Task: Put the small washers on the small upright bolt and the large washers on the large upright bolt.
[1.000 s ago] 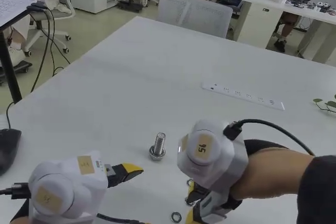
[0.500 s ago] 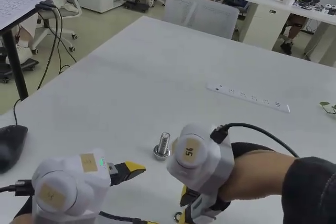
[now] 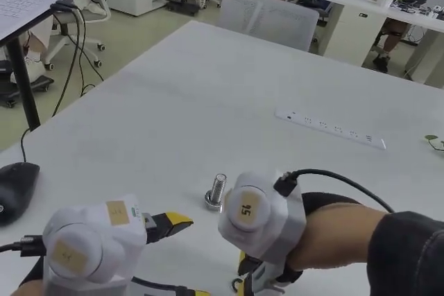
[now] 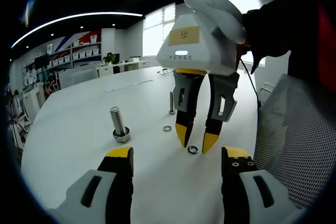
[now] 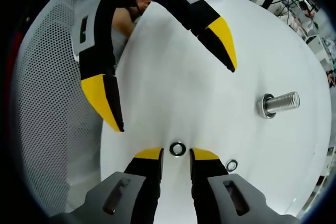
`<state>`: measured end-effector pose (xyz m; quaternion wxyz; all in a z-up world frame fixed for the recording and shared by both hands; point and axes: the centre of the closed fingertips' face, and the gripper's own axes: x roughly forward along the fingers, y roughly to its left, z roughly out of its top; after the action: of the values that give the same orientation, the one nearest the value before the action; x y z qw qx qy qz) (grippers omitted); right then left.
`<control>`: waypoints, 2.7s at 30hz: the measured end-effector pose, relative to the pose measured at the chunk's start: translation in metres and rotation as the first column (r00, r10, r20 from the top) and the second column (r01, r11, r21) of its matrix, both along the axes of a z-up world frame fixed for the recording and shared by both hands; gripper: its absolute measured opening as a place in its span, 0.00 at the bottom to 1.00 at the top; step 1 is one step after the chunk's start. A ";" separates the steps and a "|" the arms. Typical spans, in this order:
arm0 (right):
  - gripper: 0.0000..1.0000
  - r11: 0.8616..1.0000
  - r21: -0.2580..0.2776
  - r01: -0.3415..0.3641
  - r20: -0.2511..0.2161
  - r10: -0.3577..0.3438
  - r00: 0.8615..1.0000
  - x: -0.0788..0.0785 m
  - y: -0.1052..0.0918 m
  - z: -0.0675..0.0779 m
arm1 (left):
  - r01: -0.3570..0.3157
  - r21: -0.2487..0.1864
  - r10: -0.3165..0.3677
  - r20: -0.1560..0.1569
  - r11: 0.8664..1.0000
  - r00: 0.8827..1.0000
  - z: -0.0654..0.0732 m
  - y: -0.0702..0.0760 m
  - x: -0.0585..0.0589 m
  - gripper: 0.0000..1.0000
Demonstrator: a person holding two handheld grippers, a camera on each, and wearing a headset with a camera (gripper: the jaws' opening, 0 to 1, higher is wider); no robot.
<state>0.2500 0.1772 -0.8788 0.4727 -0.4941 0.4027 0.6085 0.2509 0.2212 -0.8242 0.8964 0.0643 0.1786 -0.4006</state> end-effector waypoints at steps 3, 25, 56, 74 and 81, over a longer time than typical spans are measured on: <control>0.21 1.000 -0.001 -0.011 0.011 0.011 1.000 0.001 0.000 -0.001 | 0.000 -0.001 0.000 0.000 1.000 1.000 0.000 0.000 0.000 0.67; 0.15 0.999 0.003 -0.044 0.043 0.044 0.998 0.001 0.002 -0.001 | 0.004 -0.001 -0.004 -0.002 1.000 1.000 -0.001 0.000 0.000 0.67; 0.14 0.999 0.006 -0.032 0.049 0.032 0.998 0.006 0.000 0.003 | 0.000 0.000 0.000 -0.001 1.000 1.000 0.002 0.000 0.002 0.66; 0.14 1.000 0.005 -0.020 0.039 0.019 0.999 0.005 -0.002 0.001 | 0.001 -0.001 -0.001 -0.002 1.000 1.000 0.000 0.000 0.002 0.66; 0.14 1.000 0.009 -0.004 0.036 0.003 0.999 0.006 -0.005 0.006 | 0.002 -0.001 -0.002 -0.002 1.000 1.000 0.000 0.000 0.002 0.66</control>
<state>0.2563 0.1722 -0.8732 0.4812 -0.5035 0.3904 0.6022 0.2527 0.2214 -0.8239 0.8958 0.0637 0.1791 -0.4018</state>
